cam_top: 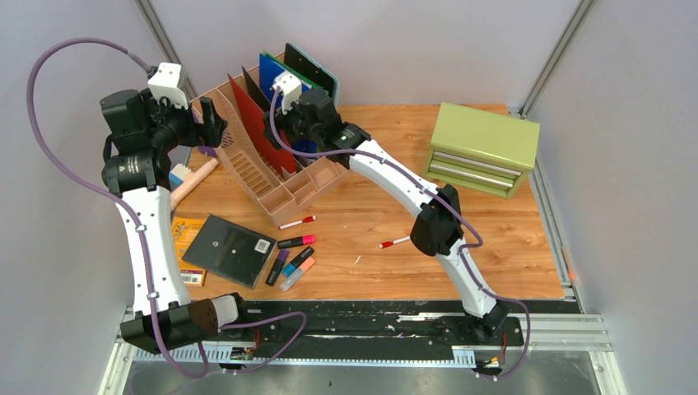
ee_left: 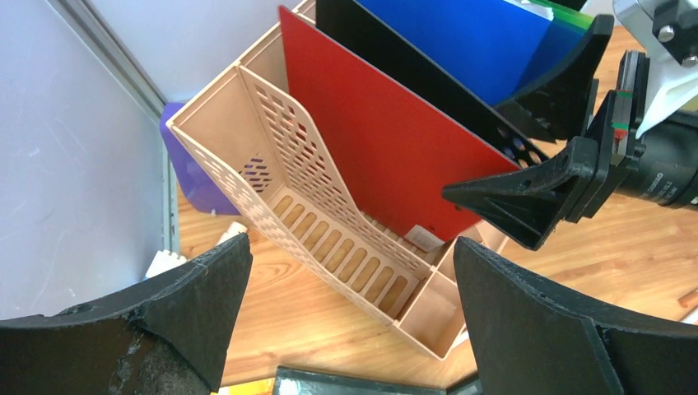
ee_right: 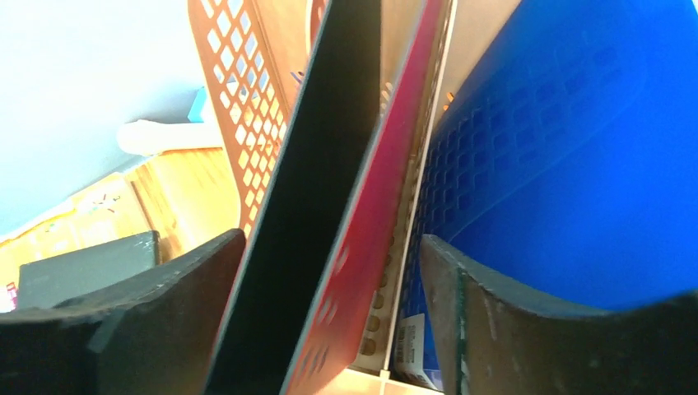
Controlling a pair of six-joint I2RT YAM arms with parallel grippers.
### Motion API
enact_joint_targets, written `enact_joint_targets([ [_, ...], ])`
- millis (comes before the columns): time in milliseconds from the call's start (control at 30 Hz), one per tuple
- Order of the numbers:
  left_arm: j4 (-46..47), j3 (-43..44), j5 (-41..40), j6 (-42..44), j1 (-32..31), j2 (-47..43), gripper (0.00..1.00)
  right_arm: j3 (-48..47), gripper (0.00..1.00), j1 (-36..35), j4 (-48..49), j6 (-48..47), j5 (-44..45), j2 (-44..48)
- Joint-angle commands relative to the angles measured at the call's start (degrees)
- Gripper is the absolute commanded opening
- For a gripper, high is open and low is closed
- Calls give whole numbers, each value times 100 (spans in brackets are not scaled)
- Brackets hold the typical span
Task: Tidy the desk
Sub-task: Place the folder in the storage box, then pick up the notebook from the corner of the board.
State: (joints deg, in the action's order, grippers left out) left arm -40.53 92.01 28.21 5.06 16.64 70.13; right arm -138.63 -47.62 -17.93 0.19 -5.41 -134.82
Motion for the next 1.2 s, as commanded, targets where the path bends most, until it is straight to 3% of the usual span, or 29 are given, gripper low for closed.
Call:
enact_joint_targets([
  [0, -152, -57, 27, 443, 58, -234, 100, 13, 82, -37, 267, -220, -280, 503],
  [233, -576, -267, -45, 1028, 59, -333, 100, 284, 100, -14, -64, -734, -450, 1093],
  [467, -1223, -704, -405, 1744, 59, -621, 100, 1363, 100, 16, -438, -1439, -741, 1923],
  [833, -2013, -2201, -1346, 2803, 104, -429, 100, 2427, 100, 15, -1678, -1842, -2834, 2265],
  [1000, -2020, -2823, -1038, 3009, 732, -197, 100, 2366, 100, -87, -1678, -1395, -3568, 1854],
  [1167, -2142, -3221, -737, 3421, 1647, -96, 100, 2240, 100, -642, -1711, -1639, -3288, 1423],
])
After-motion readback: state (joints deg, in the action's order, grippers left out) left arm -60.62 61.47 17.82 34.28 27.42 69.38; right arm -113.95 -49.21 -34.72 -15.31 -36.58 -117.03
